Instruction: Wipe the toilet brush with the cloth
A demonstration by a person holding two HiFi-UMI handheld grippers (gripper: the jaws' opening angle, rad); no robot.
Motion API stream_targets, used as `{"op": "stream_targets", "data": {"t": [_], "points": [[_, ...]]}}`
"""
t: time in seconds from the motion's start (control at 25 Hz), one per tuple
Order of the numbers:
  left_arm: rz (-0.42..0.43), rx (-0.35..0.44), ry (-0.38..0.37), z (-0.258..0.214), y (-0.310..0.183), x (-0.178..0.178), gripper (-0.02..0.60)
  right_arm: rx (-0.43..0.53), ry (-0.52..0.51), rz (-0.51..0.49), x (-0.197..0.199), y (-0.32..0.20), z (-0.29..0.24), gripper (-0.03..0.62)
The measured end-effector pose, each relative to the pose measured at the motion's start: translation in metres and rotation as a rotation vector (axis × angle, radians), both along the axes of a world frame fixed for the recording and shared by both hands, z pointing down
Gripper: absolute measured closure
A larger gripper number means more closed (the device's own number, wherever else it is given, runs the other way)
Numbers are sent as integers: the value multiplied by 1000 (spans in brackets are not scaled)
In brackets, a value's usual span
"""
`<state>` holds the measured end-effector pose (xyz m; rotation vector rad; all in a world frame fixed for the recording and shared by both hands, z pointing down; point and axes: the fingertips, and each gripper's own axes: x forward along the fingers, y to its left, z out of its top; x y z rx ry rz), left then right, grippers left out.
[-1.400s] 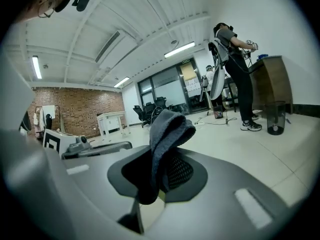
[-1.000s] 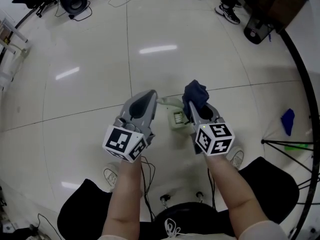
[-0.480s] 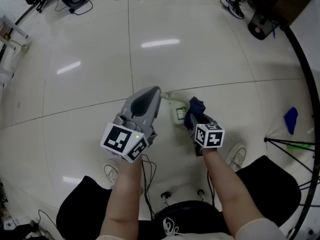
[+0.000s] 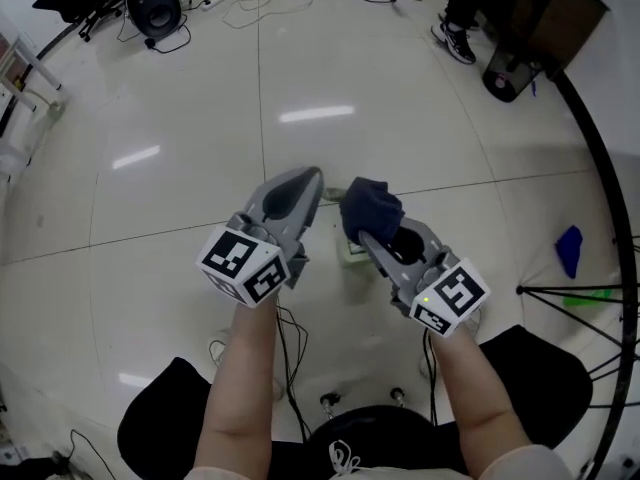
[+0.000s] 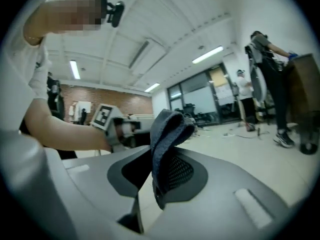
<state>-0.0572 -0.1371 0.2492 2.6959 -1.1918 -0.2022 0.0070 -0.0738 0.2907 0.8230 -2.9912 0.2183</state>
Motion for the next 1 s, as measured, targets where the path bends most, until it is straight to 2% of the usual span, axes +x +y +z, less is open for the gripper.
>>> {"op": "stream_targets", "data": {"t": [0.08,0.12,0.24,0.4,0.48,0.64,0.72,1.0], "points": [[22,-25,-7,5,-3,2,575,6,36,-103,-26,19,-9,523],[29,-32,-27,8,-4,3,575,-20,64,-118,-35,22,-2,523],[55,-53,-75,18,-4,8,575,-146,116,-80,-52,14,32,523],[70,-69,-33,20,-4,7,575,-306,115,29,-55,-8,66,523],[79,-63,-40,18,-3,10,575,-392,56,109,-46,-21,73,523],[89,-57,-28,18,-2,11,575,-618,-171,244,-23,-36,88,523],[91,-57,-25,18,-3,10,575,-705,-244,294,-12,-39,101,523],[91,-42,-31,17,-2,13,575,-770,-185,415,15,-40,152,523]]}}
